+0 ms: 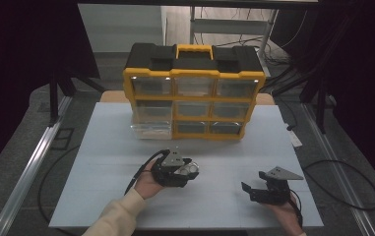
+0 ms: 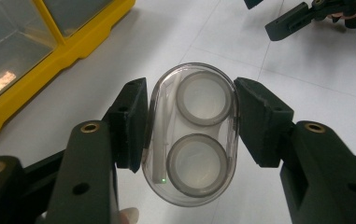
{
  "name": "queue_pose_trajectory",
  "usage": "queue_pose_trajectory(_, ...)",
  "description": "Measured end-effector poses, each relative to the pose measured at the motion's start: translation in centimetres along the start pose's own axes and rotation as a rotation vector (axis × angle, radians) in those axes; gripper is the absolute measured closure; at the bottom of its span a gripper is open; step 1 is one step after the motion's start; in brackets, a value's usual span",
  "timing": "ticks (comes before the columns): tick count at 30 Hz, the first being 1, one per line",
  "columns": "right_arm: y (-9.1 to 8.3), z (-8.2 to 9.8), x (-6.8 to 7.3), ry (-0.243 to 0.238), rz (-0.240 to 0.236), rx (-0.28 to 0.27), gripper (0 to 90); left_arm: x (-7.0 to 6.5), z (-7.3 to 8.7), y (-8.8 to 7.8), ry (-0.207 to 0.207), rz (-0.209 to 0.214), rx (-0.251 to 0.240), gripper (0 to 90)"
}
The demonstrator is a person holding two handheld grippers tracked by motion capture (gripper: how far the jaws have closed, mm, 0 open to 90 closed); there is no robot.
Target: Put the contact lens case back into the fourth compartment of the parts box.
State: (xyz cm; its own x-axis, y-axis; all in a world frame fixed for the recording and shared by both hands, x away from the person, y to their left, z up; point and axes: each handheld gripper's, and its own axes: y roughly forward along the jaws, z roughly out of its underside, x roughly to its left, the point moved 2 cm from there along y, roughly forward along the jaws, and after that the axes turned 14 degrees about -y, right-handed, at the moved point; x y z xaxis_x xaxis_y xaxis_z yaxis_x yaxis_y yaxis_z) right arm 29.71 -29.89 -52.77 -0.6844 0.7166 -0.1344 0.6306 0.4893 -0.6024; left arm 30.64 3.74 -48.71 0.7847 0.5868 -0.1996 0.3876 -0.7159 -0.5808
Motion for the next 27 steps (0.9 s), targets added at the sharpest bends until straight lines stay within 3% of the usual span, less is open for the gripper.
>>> queue_pose_trajectory(27, 0.1, 0.1, 0.1, -0.003, -0.003, 0.012, 17.0, 0.3, -1.0, -3.1, -0.026, -0.02, -0.118, 47.0)
